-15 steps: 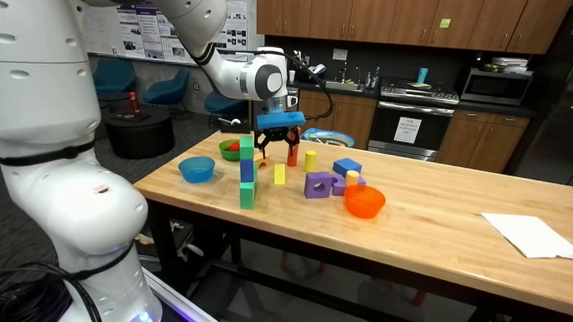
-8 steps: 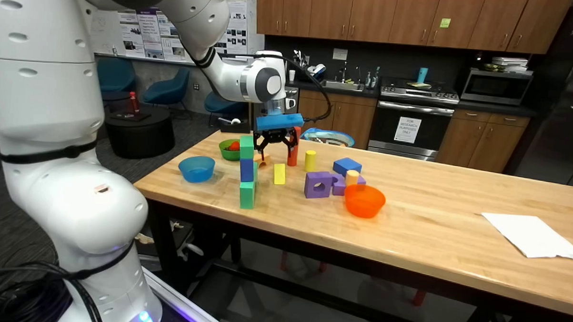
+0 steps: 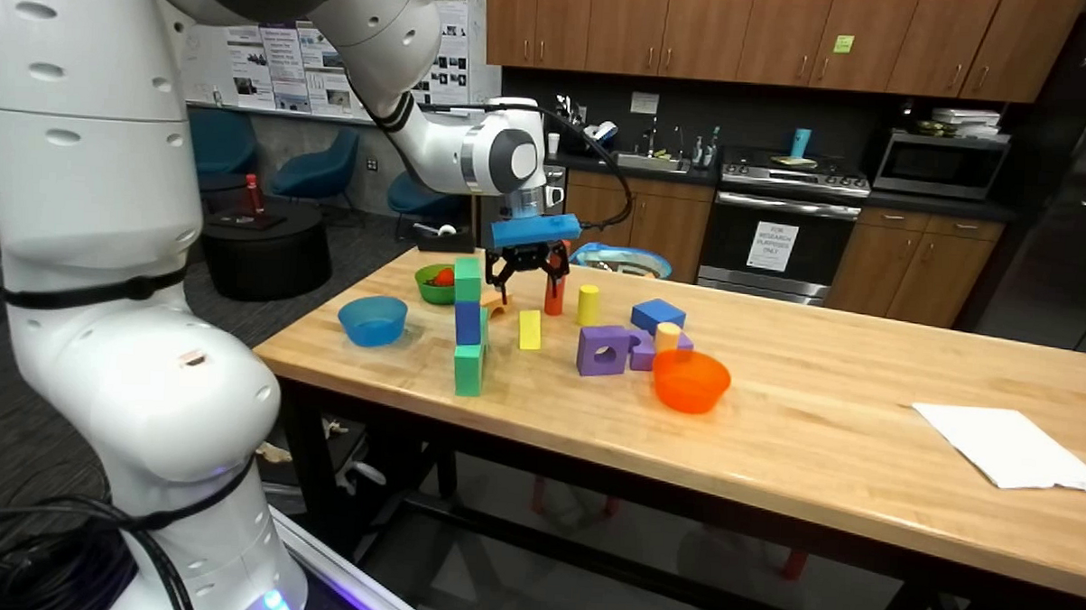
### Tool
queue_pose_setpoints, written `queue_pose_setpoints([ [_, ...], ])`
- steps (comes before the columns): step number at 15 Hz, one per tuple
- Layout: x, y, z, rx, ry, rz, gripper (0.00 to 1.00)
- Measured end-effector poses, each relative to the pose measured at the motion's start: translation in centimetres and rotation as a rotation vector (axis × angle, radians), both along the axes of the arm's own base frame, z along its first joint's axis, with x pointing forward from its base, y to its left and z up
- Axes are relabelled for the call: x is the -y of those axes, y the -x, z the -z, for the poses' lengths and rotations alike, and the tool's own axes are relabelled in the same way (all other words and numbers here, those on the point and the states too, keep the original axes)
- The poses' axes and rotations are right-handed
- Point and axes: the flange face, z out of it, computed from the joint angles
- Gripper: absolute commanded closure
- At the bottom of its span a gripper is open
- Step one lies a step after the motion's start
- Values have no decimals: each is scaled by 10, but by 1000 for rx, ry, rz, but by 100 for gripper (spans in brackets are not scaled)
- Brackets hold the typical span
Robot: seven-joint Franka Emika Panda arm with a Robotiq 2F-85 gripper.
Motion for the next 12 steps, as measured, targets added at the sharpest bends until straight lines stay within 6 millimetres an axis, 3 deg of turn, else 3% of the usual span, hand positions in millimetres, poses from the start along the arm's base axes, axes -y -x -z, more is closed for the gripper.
queue_pose_setpoints([
  [12,8,-1,2,-5,1,6,0],
])
